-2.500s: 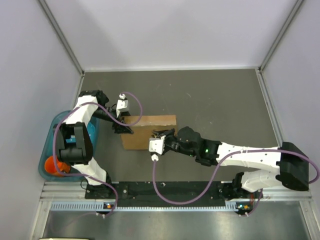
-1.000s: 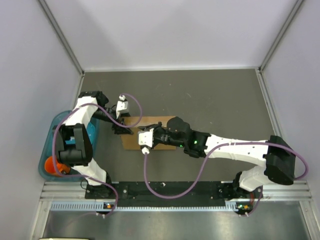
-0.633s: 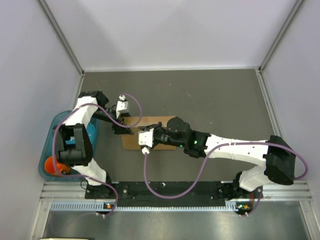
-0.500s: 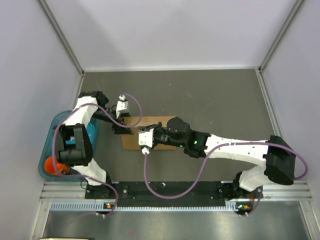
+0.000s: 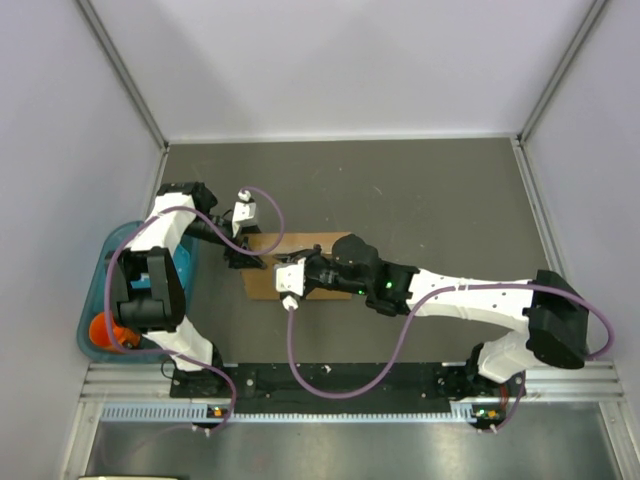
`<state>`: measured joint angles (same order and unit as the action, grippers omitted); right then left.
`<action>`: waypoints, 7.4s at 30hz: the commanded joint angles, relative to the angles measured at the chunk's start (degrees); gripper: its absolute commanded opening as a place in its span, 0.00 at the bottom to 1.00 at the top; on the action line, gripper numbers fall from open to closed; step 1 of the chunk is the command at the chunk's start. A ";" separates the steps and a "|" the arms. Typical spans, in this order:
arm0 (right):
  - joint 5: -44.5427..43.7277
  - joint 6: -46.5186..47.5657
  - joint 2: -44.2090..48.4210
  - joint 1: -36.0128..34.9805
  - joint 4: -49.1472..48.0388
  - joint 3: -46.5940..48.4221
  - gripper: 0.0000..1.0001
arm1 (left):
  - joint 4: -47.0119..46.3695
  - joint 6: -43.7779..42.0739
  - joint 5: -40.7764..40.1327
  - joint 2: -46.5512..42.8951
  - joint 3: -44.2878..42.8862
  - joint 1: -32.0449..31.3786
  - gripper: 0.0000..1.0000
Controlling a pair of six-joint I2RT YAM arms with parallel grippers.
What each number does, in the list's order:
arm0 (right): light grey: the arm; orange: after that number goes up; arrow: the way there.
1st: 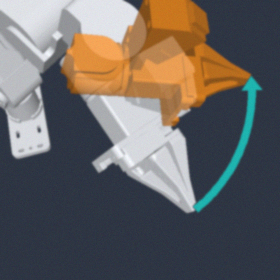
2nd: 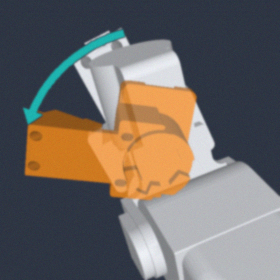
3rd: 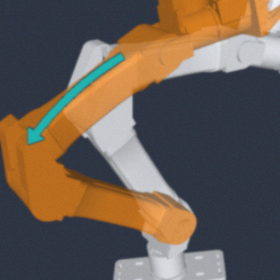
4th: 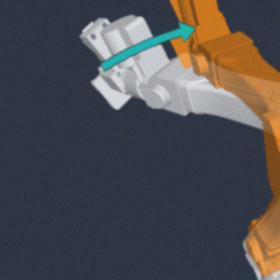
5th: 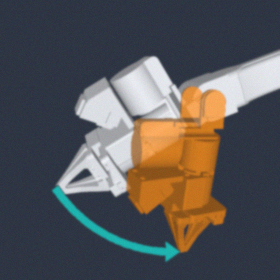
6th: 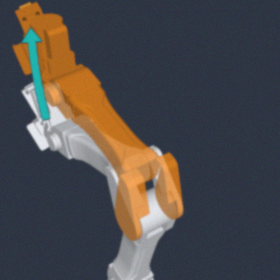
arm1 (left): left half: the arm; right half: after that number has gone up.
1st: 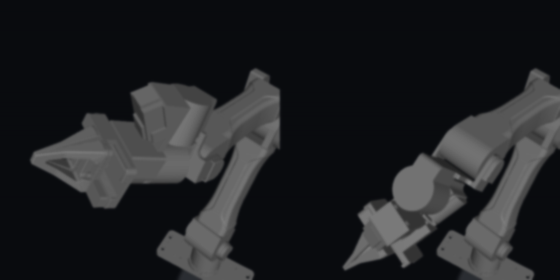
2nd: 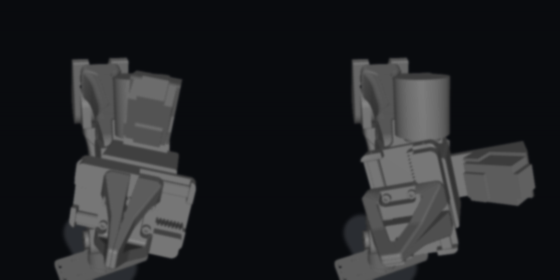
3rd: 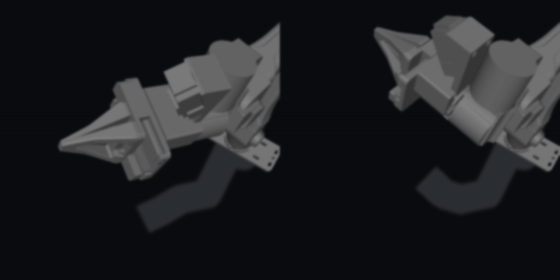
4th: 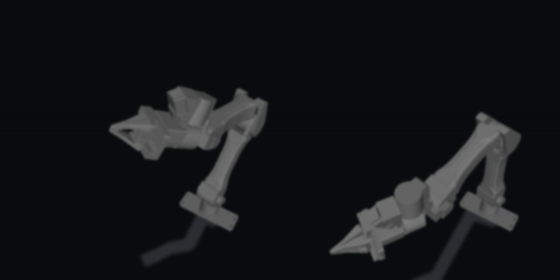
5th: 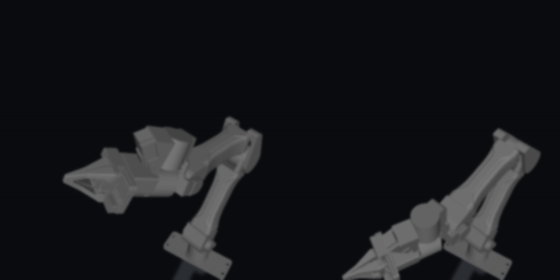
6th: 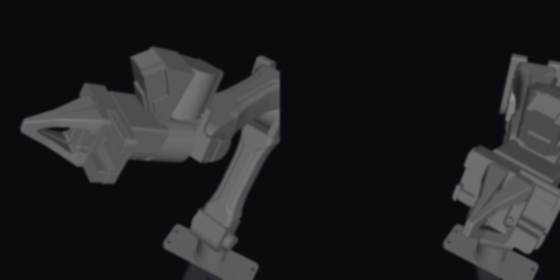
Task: Unpack the express box
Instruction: Cut the express box at the center of the board.
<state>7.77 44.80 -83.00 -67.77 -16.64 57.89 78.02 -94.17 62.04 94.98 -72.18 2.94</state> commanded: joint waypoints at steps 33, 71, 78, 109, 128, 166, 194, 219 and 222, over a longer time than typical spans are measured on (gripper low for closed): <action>-0.30 0.03 -2.34 0.44 -4.62 1.97 0.00 | 9.96 -1.19 -4.56 -0.67 2.22 0.84 0.17; -9.17 2.75 7.59 2.20 13.56 -3.92 0.00 | 9.96 -1.28 -3.77 -1.29 2.22 0.84 0.17; -11.20 4.77 8.12 3.52 14.53 -4.63 0.00 | 9.96 -1.37 -3.68 -1.29 2.49 0.93 0.16; -12.43 3.10 13.83 7.39 17.69 -8.40 0.00 | 9.96 -1.54 -4.39 -1.90 2.75 1.02 0.15; -13.31 3.19 16.47 8.53 21.39 -6.92 0.00 | 9.96 -1.28 -4.12 -1.90 3.01 1.19 0.15; -10.75 5.30 11.11 6.33 23.85 0.47 0.00 | 9.96 0.21 -4.39 -2.78 1.78 1.10 0.15; -16.65 2.32 15.50 6.33 29.92 -3.04 0.00 | 9.96 0.04 -4.56 -2.78 2.13 2.07 0.15; -22.09 1.96 20.51 6.95 33.95 -6.21 0.00 | 9.96 -0.05 -4.65 -2.78 1.61 2.33 0.15; -23.15 2.31 21.30 7.04 34.66 -6.65 0.00 | 9.96 0.04 -4.74 -2.78 1.52 2.42 0.15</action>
<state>-3.51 46.37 -64.34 -62.83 9.39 52.77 75.88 -92.71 63.13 93.47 -70.39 4.08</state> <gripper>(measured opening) 0.154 0.656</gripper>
